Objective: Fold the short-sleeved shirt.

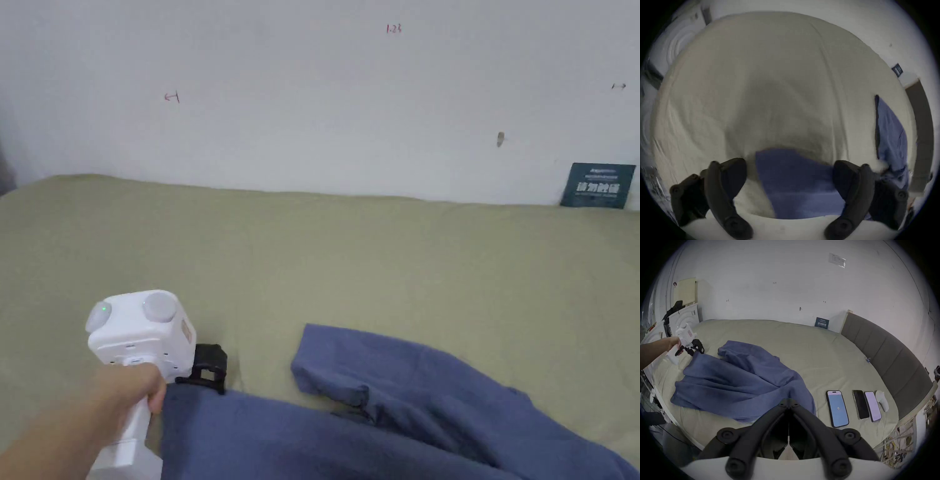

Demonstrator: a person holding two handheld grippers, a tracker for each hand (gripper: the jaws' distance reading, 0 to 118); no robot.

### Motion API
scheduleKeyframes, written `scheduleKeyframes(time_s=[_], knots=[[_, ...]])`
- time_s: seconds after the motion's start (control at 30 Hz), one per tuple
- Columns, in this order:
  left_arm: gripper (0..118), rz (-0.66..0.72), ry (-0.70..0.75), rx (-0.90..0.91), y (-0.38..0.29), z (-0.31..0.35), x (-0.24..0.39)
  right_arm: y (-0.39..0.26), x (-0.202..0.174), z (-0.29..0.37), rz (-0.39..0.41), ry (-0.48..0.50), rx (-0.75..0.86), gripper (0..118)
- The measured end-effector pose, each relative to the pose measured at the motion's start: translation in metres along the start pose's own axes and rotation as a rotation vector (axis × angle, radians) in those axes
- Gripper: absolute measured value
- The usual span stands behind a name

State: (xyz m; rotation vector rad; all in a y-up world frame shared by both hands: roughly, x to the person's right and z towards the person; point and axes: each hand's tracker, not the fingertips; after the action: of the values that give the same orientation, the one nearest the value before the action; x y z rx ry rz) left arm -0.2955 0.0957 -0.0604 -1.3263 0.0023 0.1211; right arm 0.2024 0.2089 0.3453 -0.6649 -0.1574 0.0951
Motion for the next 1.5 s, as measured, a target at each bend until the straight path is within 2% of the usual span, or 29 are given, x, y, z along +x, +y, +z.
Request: scheduleKeyframes(time_s=[0.03, 0.07, 0.1, 0.13, 0.17, 0.2, 0.23, 0.27, 0.37, 0.53, 0.57, 0.6, 0.63, 0.67, 0.73, 0.77, 0.83, 0.87, 0.93, 0.97, 1.0, 1.03, 1.07, 1.13, 1.17, 1.2, 1.3, 1.43, 1.5], knots=[[105, -0.049, 0.037, 0.038, -0.004, 0.004, 0.004, -0.002, 0.0, -0.004, 0.001, -0.001, -0.01, 0], [90, -0.081, 0.072, 0.03, -0.005, 0.006, 0.005, -0.003, 0.0, -0.007, -0.002, -0.004, -0.017, 0], [82, -0.12, 0.102, 0.045, -0.007, 0.01, 0.007, -0.005, -0.001, -0.009, -0.004, -0.004, -0.024, 0], [68, -0.144, 0.069, 0.065, -0.01, 0.017, 0.008, -0.007, -0.001, -0.011, -0.004, -0.001, -0.031, 0], [28, -0.151, 0.046, 0.076, -0.01, 0.021, 0.008, -0.006, -0.003, -0.009, -0.004, 0.004, -0.034, 0], [4, -0.153, -0.017, 0.077, -0.01, 0.026, 0.008, -0.007, -0.005, -0.01, -0.004, 0.007, -0.035, 0], [4, -0.129, -0.114, 0.065, -0.009, 0.028, 0.006, -0.007, -0.006, -0.011, -0.006, 0.011, -0.04, 0], [4, -0.106, -0.119, 0.082, -0.016, 0.037, 0.013, -0.008, -0.006, -0.013, -0.008, 0.014, -0.047, 0], [4, -0.189, -0.052, 0.079, -0.019, 0.04, 0.02, -0.008, -0.001, -0.02, -0.033, 0.05, -0.057, 0], [4, -0.16, -0.087, 0.06, -0.022, 0.038, 0.022, 0.03, 0.032, -0.056, -0.092, 0.075, -0.065, 0], [4, -0.158, -0.085, 0.059, -0.022, 0.038, 0.022, 0.04, 0.04, -0.069, -0.096, 0.091, -0.082, 11], [4, -0.156, -0.081, 0.06, -0.023, 0.038, 0.021, 0.052, 0.045, -0.087, -0.102, 0.108, -0.156, 46], [4, -0.153, -0.082, 0.059, -0.024, 0.039, 0.02, 0.062, 0.051, -0.106, -0.108, 0.129, -0.226, 95], [4, -0.15, -0.088, 0.059, -0.02, 0.036, 0.019, 0.069, 0.055, -0.124, -0.132, 0.173, -0.279, 116], [4, -0.142, -0.102, 0.055, -0.021, 0.035, 0.019, 0.073, 0.058, -0.169, -0.185, 0.28, -0.45, 113], [4, -0.142, -0.101, 0.054, -0.021, 0.035, 0.018, 0.069, 0.059, -0.182, -0.228, 0.261, -0.451, 112], [4, -0.141, -0.098, 0.052, -0.023, 0.033, 0.019, 0.067, 0.057, -0.212, -0.234, 0.15, -0.555, 111], [4, -0.139, -0.102, 0.048, -0.023, 0.032, 0.019, 0.063, 0.058, -0.223, -0.247, 0.142, -0.592, 111], [4, -0.131, -0.113, 0.041, -0.025, 0.031, 0.018, 0.05, 0.059, -0.237, -0.331, 0.135, -0.658, 108], [4, -0.129, -0.115, 0.042, -0.025, 0.031, 0.018, 0.051, 0.061, -0.239, -0.369, 0.114, -0.689, 82], [4, -0.125, -0.121, 0.049, -0.026, 0.033, 0.017, 0.051, 0.062, -0.235, -0.401, 0.113, -0.703, 42], [4, -0.121, -0.131, 0.063, -0.026, 0.036, 0.015, 0.05, 0.063, -0.231, -0.417, 0.163, -0.691, 6], [4, -0.122, -0.148, 0.082, -0.028, 0.04, 0.014, 0.05, 0.062, -0.225, -0.426, 0.244, -0.637, 7], [4, -0.146, -0.165, 0.149, -0.028, 0.054, 0.011, 0.067, 0.053, -0.207, -0.308, 0.165, -0.539, 6], [4, -0.167, -0.155, 0.207, -0.028, 0.064, 0.01, 0.073, 0.051, -0.2, -0.26, 0.166, -0.5, 6], [4, -0.181, -0.151, 0.262, -0.028, 0.075, 0.008, 0.08, 0.052, -0.193, -0.262, 0.191, -0.473, 6], [4, -0.106, -0.273, 0.279, -0.021, 0.105, 0.0, 0.108, 0.043, -0.181, -0.263, 0.228, -0.402, 6], [4, -0.175, -0.227, 0.376, -0.012, 0.156, 0.0, 0.145, 0.038, -0.155, -0.187, 0.253, -0.256, 6], [4, -0.158, -0.251, 0.434, -0.006, 0.184, -0.005, 0.164, 0.031, -0.14, -0.123, 0.233, -0.181, 6]])
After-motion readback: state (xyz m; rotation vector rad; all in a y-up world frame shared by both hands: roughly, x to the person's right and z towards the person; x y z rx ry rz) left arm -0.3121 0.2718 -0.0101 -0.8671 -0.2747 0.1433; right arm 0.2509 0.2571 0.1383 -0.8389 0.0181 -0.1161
